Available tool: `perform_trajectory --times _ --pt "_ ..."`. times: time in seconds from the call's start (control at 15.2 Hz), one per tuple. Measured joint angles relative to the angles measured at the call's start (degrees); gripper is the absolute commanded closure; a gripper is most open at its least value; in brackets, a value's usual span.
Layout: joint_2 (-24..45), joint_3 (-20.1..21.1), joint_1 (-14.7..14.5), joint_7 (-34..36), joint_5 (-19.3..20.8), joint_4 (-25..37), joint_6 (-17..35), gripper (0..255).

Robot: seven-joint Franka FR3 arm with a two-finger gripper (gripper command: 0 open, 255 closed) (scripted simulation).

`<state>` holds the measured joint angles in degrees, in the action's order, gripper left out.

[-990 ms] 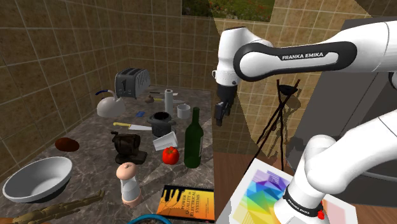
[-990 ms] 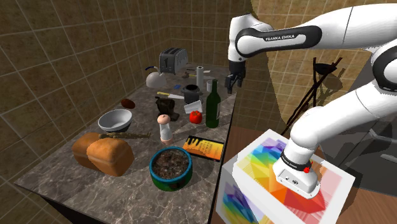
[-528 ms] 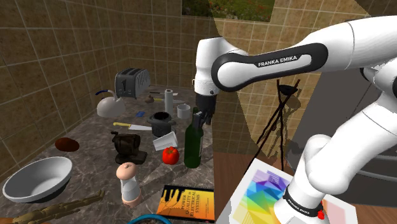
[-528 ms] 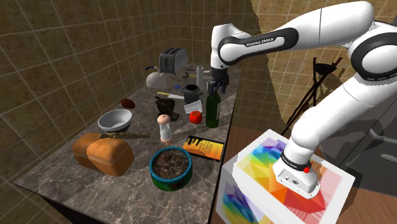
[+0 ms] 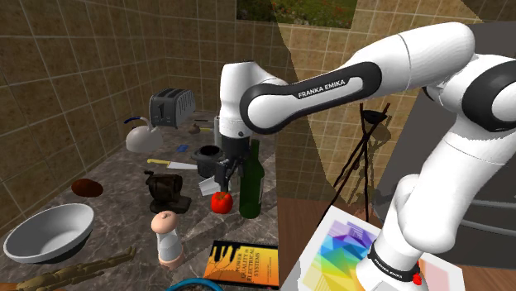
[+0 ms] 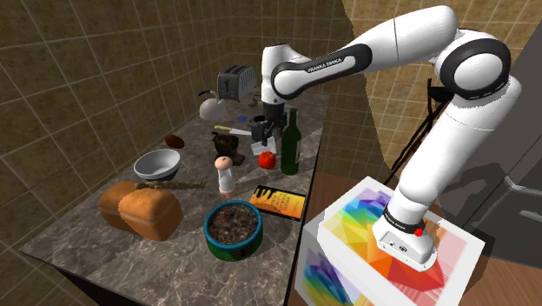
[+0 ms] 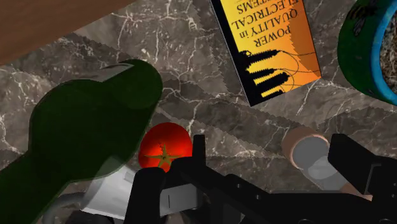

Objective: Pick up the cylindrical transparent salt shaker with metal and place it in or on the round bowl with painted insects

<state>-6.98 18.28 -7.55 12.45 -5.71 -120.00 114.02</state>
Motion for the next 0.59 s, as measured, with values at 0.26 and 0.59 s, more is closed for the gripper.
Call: perform_trajectory --times 0.26,0.59 --pt "6.97 2.00 -1.54 2.84 0.62 5.28 2.43 0" --pt "16.66 3.67 -3.91 6.20 2.59 14.35 3.91 0"
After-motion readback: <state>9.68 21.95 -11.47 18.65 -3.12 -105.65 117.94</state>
